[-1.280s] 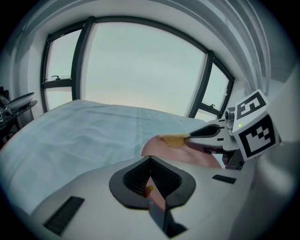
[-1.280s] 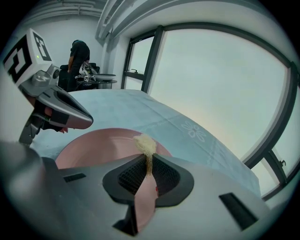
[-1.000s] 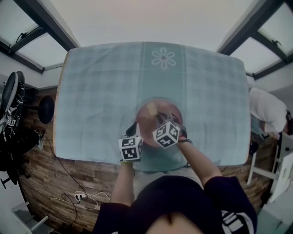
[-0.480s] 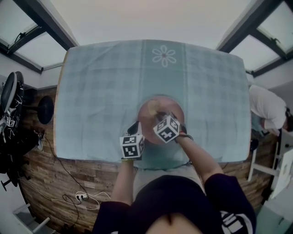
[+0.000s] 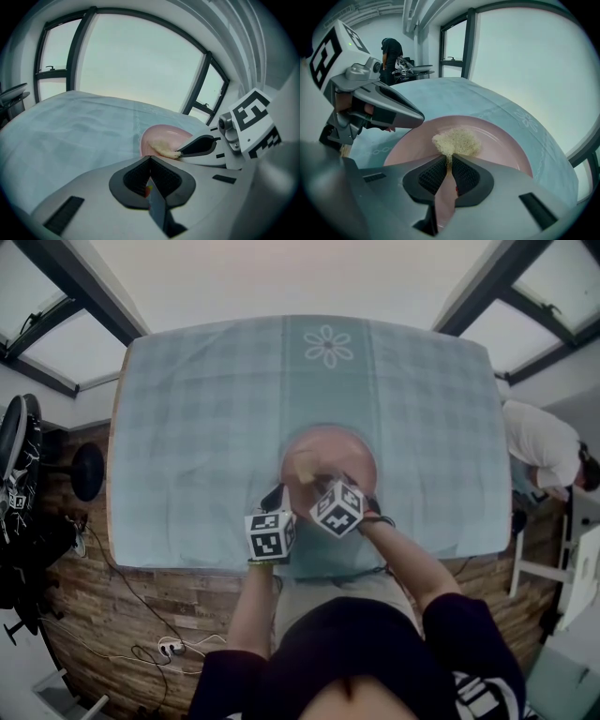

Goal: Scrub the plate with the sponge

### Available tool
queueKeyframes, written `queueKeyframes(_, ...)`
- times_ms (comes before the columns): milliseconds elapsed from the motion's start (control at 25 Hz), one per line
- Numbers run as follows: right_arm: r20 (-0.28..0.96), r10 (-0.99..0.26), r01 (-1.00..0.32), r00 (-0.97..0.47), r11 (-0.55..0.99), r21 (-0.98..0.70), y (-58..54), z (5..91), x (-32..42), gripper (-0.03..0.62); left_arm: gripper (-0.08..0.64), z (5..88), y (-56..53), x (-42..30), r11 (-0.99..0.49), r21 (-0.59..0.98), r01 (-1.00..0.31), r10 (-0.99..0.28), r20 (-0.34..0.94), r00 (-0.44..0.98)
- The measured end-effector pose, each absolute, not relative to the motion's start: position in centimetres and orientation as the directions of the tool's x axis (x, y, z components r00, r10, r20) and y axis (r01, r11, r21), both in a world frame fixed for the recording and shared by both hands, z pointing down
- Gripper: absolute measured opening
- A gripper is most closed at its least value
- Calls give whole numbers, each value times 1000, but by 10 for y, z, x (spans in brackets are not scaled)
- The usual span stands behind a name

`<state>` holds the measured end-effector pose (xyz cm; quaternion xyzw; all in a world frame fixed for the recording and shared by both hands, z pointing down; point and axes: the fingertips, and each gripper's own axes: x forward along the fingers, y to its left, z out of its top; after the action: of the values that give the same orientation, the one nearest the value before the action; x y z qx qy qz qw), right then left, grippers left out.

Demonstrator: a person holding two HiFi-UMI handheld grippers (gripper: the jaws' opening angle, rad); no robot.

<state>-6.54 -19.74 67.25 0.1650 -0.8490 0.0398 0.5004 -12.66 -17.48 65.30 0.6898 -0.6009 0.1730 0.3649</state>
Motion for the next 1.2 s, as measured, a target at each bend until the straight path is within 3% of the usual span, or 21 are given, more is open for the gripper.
queueKeyframes(1200, 904, -154, -281, -400, 959, 39, -117, 663, -42, 44, 8, 658, -163, -110, -92, 309, -947, -679, 676, 286)
